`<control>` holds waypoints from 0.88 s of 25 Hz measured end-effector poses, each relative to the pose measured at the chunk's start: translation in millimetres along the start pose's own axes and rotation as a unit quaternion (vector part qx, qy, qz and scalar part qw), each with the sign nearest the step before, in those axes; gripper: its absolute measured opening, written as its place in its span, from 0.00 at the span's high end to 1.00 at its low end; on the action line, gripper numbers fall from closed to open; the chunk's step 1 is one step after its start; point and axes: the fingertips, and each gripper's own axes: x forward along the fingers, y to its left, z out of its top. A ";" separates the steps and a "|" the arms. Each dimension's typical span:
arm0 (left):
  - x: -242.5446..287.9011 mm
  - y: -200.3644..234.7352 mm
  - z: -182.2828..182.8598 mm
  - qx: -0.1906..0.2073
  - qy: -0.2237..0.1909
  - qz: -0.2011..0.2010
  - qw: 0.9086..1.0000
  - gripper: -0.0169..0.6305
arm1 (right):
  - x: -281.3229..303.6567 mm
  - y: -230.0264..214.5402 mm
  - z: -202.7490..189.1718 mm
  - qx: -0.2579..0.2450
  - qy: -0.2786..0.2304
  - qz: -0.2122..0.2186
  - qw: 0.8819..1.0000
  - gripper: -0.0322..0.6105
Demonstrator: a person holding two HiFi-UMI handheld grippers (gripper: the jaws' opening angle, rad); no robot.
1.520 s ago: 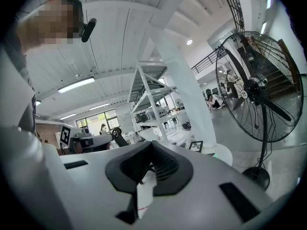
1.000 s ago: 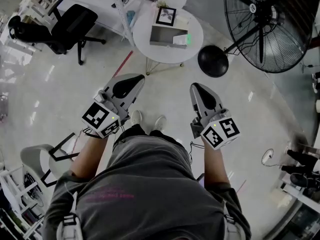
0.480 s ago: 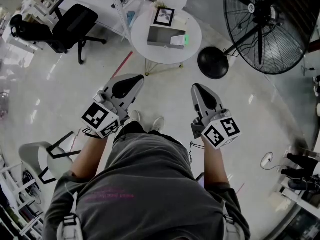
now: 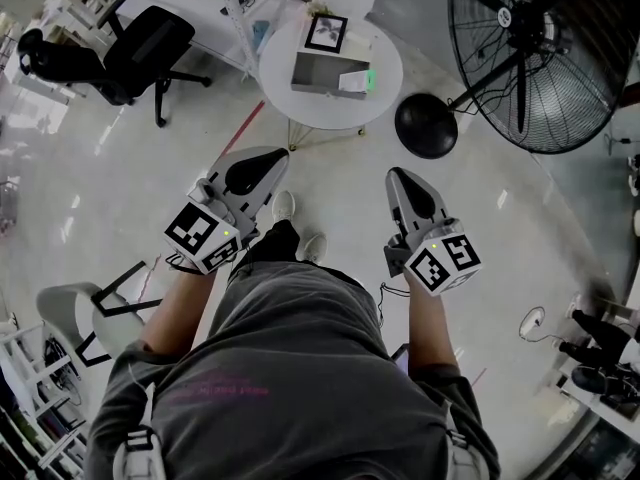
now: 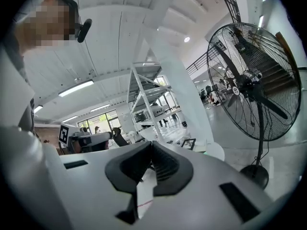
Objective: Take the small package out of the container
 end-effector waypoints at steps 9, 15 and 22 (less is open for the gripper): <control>31.8 26.3 -1.3 -0.008 0.002 -0.007 1.000 0.95 | 27.7 -27.0 9.8 0.001 0.009 -0.009 1.000 0.92; 59.6 63.5 -4.3 -0.017 0.008 -0.009 1.000 0.95 | 66.4 -50.0 13.6 0.003 0.021 -0.015 1.000 0.92; 92.7 116.0 -4.9 -0.030 0.017 -0.015 0.999 0.95 | 121.2 -75.6 27.8 0.008 0.028 -0.021 0.999 0.92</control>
